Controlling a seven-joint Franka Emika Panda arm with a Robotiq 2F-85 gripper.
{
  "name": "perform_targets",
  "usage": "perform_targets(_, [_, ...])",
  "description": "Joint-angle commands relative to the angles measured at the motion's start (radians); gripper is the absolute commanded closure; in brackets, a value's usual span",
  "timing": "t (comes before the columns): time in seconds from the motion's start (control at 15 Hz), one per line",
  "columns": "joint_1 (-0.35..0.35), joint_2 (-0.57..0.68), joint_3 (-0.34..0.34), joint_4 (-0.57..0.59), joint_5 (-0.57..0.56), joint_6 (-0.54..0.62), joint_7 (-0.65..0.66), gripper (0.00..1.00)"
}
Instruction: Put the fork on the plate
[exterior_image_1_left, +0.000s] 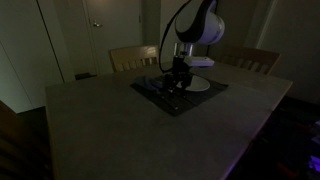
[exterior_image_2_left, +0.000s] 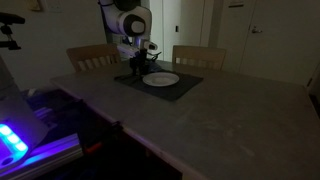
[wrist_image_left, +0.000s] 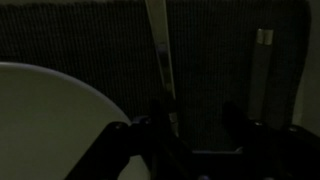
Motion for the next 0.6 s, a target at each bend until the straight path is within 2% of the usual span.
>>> perform_targets(0.0, [-0.03,0.006,0.016,-0.005,0.033,0.025,-0.041,0.53])
perform_targets(0.13, [-0.037,0.004,0.016,-0.007,0.034,0.028,-0.041,0.57])
perform_targets(0.2, [-0.043,0.004,0.021,-0.008,0.041,0.029,-0.047,0.54])
perform_targets(0.4, [-0.048,0.005,0.025,-0.01,0.058,0.031,-0.054,0.56])
perform_targets(0.53, [-0.048,0.005,0.025,-0.012,0.067,0.034,-0.057,0.64])
